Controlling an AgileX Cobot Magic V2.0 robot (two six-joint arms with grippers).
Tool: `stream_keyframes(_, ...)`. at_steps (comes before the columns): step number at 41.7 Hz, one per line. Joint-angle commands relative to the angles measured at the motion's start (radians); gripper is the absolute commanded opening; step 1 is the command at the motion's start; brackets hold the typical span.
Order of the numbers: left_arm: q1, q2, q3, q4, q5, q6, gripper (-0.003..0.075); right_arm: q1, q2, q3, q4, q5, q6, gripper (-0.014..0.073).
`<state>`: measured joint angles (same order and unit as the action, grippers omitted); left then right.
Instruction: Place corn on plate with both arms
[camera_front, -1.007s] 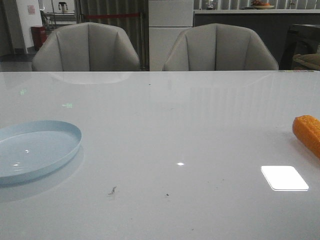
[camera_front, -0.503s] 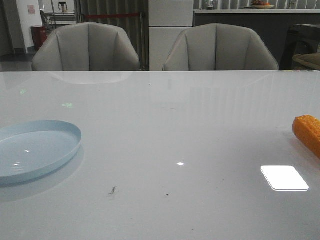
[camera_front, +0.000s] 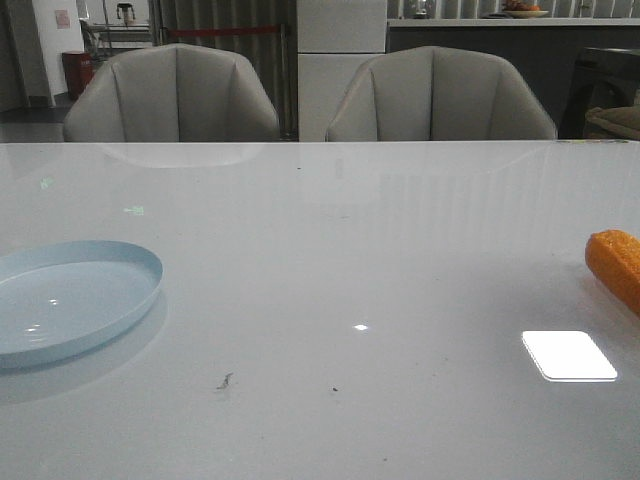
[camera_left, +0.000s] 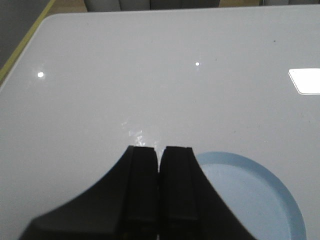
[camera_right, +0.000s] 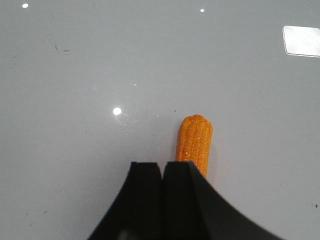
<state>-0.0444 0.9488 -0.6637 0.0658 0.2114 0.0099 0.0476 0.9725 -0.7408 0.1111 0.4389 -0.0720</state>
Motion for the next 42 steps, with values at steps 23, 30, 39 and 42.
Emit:
stream_keyframes(23,0.003,-0.009,-0.040,-0.034,-0.101,-0.010,0.0418,0.001,-0.010,-0.036,-0.011,-0.046,-0.005,0.0597)
stream_keyframes(30,0.003,0.027,-0.149,-0.034,0.135,-0.010,0.0342,0.001,-0.010,-0.036,-0.011,-0.040,-0.005,0.0597)
stream_keyframes(39,0.003,0.195,-0.387,-0.038,0.403,-0.017,0.0335,0.001,-0.010,-0.036,-0.011,-0.036,-0.005,0.0597)
stream_keyframes(42,0.003,0.269,-0.466,-0.038,0.496,-0.017,0.0335,0.001,-0.010,-0.036,-0.011,-0.033,-0.005,0.0597)
